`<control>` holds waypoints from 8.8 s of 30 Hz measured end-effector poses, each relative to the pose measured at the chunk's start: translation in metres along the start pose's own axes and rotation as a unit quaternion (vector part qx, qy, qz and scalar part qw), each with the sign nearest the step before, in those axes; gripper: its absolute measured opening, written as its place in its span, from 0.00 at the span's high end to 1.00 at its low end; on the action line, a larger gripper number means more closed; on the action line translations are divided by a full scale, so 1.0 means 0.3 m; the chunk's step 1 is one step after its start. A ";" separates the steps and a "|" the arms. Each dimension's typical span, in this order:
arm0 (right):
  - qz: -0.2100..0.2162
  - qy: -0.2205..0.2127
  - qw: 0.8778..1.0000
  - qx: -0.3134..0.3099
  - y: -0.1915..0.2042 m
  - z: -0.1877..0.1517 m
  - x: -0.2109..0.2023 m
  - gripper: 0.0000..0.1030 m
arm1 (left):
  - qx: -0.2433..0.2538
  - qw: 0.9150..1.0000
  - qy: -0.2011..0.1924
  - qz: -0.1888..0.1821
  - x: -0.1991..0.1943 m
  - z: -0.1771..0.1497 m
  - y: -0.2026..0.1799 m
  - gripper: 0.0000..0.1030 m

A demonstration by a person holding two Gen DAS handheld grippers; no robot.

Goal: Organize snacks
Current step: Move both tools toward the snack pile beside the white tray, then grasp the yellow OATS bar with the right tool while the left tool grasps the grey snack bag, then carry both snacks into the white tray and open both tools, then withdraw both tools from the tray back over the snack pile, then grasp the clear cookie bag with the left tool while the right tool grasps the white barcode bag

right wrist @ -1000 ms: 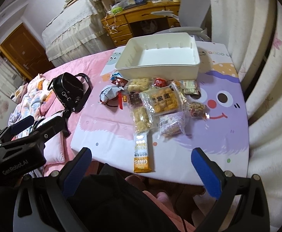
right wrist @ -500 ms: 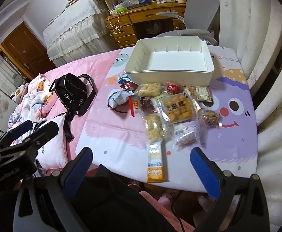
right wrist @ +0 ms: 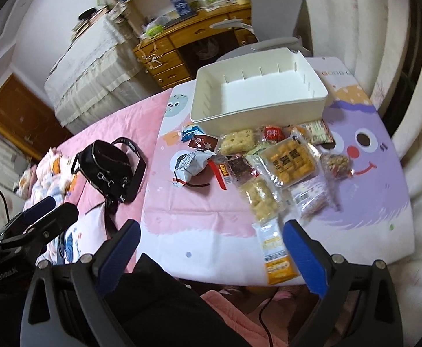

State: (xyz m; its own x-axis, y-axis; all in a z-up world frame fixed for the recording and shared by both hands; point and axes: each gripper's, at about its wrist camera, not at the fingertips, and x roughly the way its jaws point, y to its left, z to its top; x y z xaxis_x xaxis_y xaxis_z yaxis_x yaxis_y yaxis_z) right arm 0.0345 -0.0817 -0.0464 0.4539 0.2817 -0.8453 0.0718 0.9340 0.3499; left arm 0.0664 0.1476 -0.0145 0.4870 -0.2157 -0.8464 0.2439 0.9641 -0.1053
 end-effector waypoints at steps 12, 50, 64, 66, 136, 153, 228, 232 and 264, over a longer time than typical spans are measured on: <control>-0.085 -0.057 0.992 0.068 -0.029 -0.091 0.066 0.04 | 0.072 0.991 0.075 -0.079 0.177 0.084 0.103 0.02; -0.166 0.069 0.982 -0.059 -0.268 -0.303 0.543 0.43 | 0.143 0.963 0.228 -0.009 1.083 0.220 0.015 0.09; -0.162 0.103 0.978 -0.076 -0.282 -0.256 0.571 0.59 | 0.134 0.960 0.246 0.021 1.204 0.222 0.037 0.43; -0.160 0.105 0.979 -0.073 -0.297 -0.235 0.577 0.60 | 0.138 0.960 0.243 0.024 1.198 0.222 0.032 0.44; -0.039 -0.074 0.989 -0.122 -0.452 0.660 0.269 0.60 | -0.030 0.990 0.134 -0.008 0.703 0.589 -0.317 0.46; -0.034 -0.129 0.971 -0.199 -0.437 0.765 0.482 0.59 | -0.049 0.992 0.115 -0.003 0.943 0.770 -0.364 0.45; -0.115 -0.050 0.991 -0.042 -0.323 -0.012 0.251 0.26 | -0.070 0.973 0.214 -0.050 0.693 -0.061 -0.152 0.24; -0.105 -0.016 0.990 -0.092 -0.364 -0.015 0.293 0.26 | -0.109 0.969 0.218 -0.044 0.742 -0.072 -0.195 0.24; -0.007 0.097 0.959 -0.266 -0.529 0.097 0.561 0.21 | -0.255 0.938 0.230 0.049 1.089 -0.040 -0.405 0.31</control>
State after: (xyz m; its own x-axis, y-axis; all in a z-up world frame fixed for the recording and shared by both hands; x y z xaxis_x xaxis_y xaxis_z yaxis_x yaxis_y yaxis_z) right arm 0.1254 -0.1889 -0.2325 0.2792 0.2567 -0.9253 -0.4096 0.9034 0.1270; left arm 0.1857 -0.0380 -0.2846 0.0433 -0.1459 -0.9884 -0.2728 0.9500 -0.1522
